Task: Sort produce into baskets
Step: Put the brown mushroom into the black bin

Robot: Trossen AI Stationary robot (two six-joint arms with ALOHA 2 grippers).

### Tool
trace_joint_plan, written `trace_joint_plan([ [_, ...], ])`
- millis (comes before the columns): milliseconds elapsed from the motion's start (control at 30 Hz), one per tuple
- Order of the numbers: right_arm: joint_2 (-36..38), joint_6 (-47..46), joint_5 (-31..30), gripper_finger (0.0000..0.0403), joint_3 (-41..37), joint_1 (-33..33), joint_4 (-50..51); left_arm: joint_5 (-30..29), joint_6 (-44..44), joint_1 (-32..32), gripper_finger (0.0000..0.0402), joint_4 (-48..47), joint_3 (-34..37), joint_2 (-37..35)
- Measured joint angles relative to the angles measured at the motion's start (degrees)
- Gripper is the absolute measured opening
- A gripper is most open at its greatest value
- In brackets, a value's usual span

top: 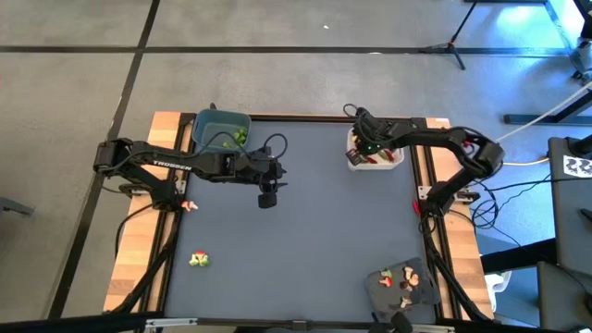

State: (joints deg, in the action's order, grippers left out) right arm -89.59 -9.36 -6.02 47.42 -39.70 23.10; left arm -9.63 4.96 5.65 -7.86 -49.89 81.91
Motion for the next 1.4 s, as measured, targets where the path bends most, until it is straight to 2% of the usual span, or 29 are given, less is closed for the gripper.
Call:
trace_joint_plan([
  [100, 4.5, -0.4, 0.1, 0.0005, 0.1, 0.0, 2.1, 0.0, 0.0, 0.0, 0.0180, 0.0, 0.0, 0.0],
  [267, 11.5, -1.9, 1.0, 0.0010, 0.1, 0.0, 7.2, 0.0, 0.0, 0.0, 0.0180, 0.0, 0.0, 0.0],
  [467, 19.6, -2.7, 5.8, 0.0005, 0.1, 2.5, 12.3, 0.0, -0.6, 0.0, 0.0180, 0.0, 0.0, 0.0],
  [667, 26.6, -2.4, 14.6, 0.0009, 0.2, 9.1, 14.6, 0.0, -1.3, 0.0, 0.0180, 1.3, 0.0, 0.0],
  [867, 28.5, -2.7, 16.1, 0.0009, 0.2, 20.5, 13.2, 2.4, -2.9, -0.5, 0.0180, 3.0, 0.0, 0.0],
  [1000, 28.1, -5.6, 12.2, 0.0009, 0.2, 29.4, 10.7, 4.3, -3.5, -2.2, 0.0180, 5.7, 0.0, 0.0],
  [1133, 27.5, -8.2, 7.4, 0.0009, 0.3, 39.4, 5.7, 5.9, -5.1, -4.3, 0.0180, 12.6, 0.0, 0.0],
  [1400, 24.3, -6.4, -6.3, 0.0010, 0.3, 55.1, -9.0, 6.9, -10.8, -9.1, 0.0180, 25.3, -0.1, 0.0],
])
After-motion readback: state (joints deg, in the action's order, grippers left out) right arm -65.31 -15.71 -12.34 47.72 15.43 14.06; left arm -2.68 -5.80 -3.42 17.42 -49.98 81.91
